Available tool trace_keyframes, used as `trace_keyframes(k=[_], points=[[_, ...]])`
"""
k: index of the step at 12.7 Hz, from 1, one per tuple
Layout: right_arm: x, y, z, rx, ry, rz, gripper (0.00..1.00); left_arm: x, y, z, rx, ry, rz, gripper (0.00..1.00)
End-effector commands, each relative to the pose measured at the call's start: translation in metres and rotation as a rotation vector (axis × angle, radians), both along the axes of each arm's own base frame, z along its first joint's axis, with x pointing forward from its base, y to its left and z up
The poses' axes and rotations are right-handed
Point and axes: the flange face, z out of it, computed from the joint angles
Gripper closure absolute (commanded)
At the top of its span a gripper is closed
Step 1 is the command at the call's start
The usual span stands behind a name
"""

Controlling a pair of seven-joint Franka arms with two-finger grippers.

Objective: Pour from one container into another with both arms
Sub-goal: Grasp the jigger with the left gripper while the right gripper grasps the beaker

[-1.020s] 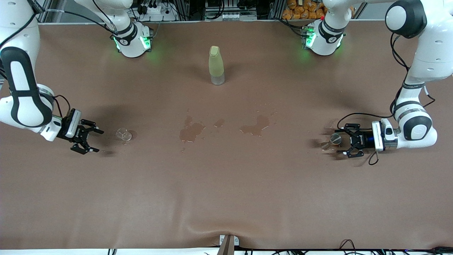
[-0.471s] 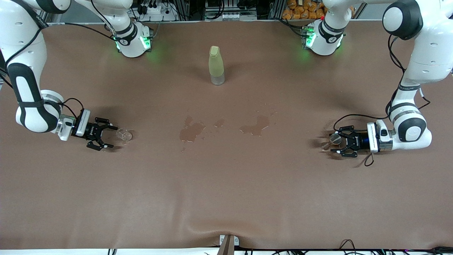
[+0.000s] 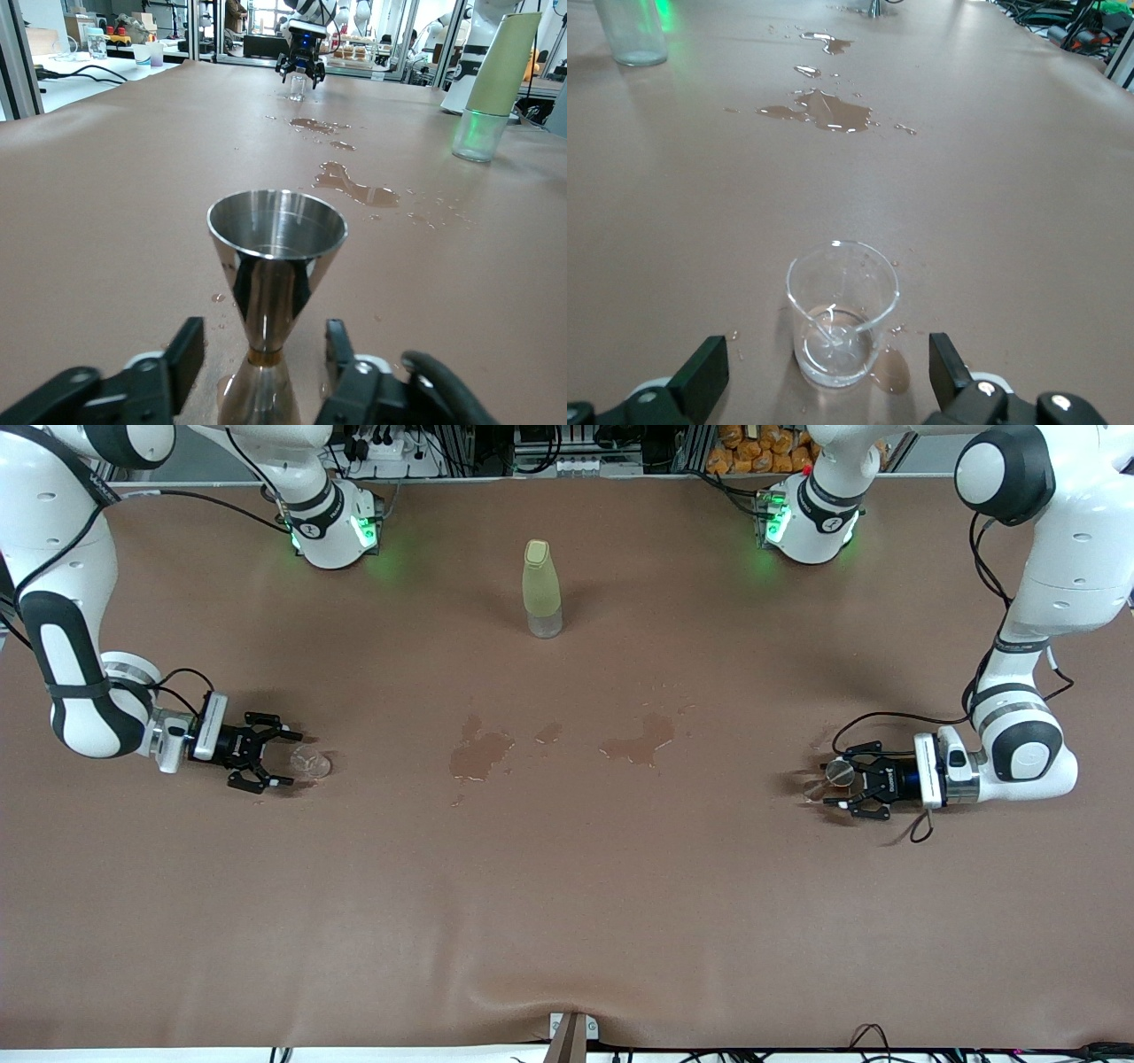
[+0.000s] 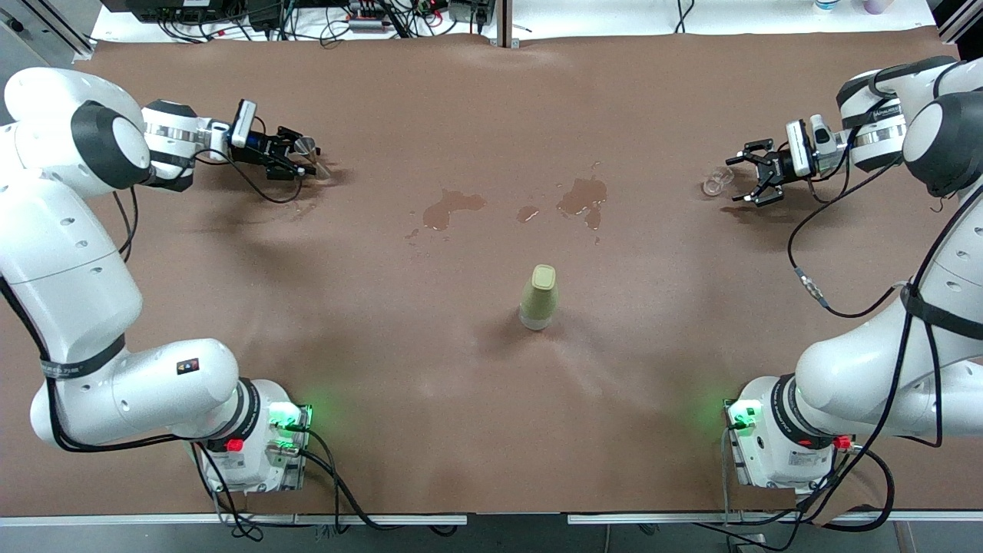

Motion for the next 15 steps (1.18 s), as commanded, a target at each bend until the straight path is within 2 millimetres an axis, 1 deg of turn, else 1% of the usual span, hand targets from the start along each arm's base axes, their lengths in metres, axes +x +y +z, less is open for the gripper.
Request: trace_keyframes(k=[1,3,4,6,7,8,11,12,13,14,15], points=[[-0.013,-0.01,-0.019,0.073,-0.201,0.077,0.0,0.003,-0.004,-0.001,-0.003,-0.022,0.011,0.48],[-0.018,-0.011,-0.027,0.11,-0.236,0.072,0.0,0.004,-0.003,0.0,-0.001,-0.025,0.009,0.56],[-0.021,-0.01,-0.033,0.124,-0.241,0.071,0.0,0.006,-0.004,0.003,0.003,-0.032,0.005,0.66],[-0.024,-0.008,-0.042,0.15,-0.268,0.062,0.0,0.008,-0.004,0.006,0.007,-0.037,0.002,0.75],[-0.025,-0.007,-0.045,0.156,-0.272,0.063,0.0,0.008,-0.003,0.007,0.01,-0.041,0.0,0.84],[-0.026,-0.006,-0.049,0.164,-0.277,0.06,0.0,0.01,-0.003,0.01,0.016,-0.048,-0.003,0.99],[-0.028,-0.002,-0.058,0.186,-0.289,0.055,0.0,0.021,-0.004,0.024,0.026,-0.077,-0.007,1.0],[-0.029,-0.002,-0.061,0.188,-0.308,0.052,0.0,0.025,-0.011,0.031,0.028,-0.081,-0.015,1.0],[-0.029,-0.001,-0.064,0.189,-0.327,0.045,0.0,0.033,-0.018,0.045,0.026,-0.102,-0.019,1.0],[-0.03,0.001,-0.067,0.192,-0.323,0.044,0.0,0.039,-0.029,0.053,0.025,-0.118,-0.032,1.0],[-0.03,0.002,-0.069,0.194,-0.323,0.042,0.0,0.047,-0.047,0.06,0.013,-0.108,-0.043,1.0]])
